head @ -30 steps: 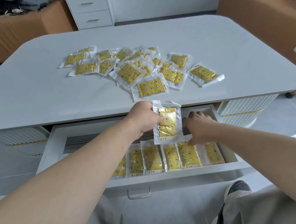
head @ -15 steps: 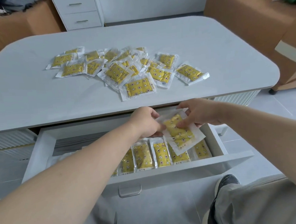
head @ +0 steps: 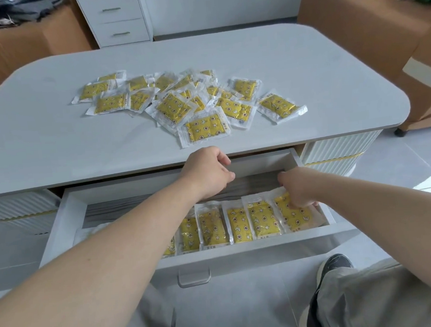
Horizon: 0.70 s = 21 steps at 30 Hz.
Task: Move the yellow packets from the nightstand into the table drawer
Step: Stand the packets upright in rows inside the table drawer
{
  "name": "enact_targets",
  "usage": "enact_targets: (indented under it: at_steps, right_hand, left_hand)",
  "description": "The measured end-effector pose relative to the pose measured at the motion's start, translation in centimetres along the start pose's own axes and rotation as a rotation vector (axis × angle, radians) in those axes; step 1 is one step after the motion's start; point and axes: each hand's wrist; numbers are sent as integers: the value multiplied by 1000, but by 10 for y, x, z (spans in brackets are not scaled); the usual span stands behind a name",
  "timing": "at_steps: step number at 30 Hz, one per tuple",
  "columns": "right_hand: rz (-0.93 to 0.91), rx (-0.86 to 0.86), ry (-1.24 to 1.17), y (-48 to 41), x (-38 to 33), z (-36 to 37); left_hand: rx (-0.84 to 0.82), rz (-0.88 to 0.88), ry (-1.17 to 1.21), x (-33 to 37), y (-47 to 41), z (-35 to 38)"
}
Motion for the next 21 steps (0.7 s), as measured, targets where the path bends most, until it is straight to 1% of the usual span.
enact_targets:
  at_steps: [2, 4, 8, 12, 15, 17, 21]
  right_hand:
    - [20, 35, 121, 1, -3, 2]
    - [45, 32, 198, 1, -8, 6]
    - [72, 18, 261, 3, -21, 6]
    - [54, 22, 284, 9, -44, -10]
    - [-26, 65, 262, 16, -73, -28]
    - [-93, 131, 216, 22, -92, -39]
    - [-227, 281, 83, 36, -128, -62]
  left_hand:
    - [18, 10, -4, -2, -1, -2]
    - [28, 16, -2, -3, -2, -4]
    - [53, 20, 5, -5, -3, -7]
    - [91, 31, -2, -7, -5, -10]
    - [139, 19, 22, -9, -9, -13]
    - [188, 5, 58, -10, -13, -18]
    - [357, -36, 140, -14, -22, -40]
Point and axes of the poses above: each hand's wrist, its own y-axis away from the middle knuckle, its own z-axis out of the palm, x = y × z, and after that the axes turned 15 degrees about -y, right-handed
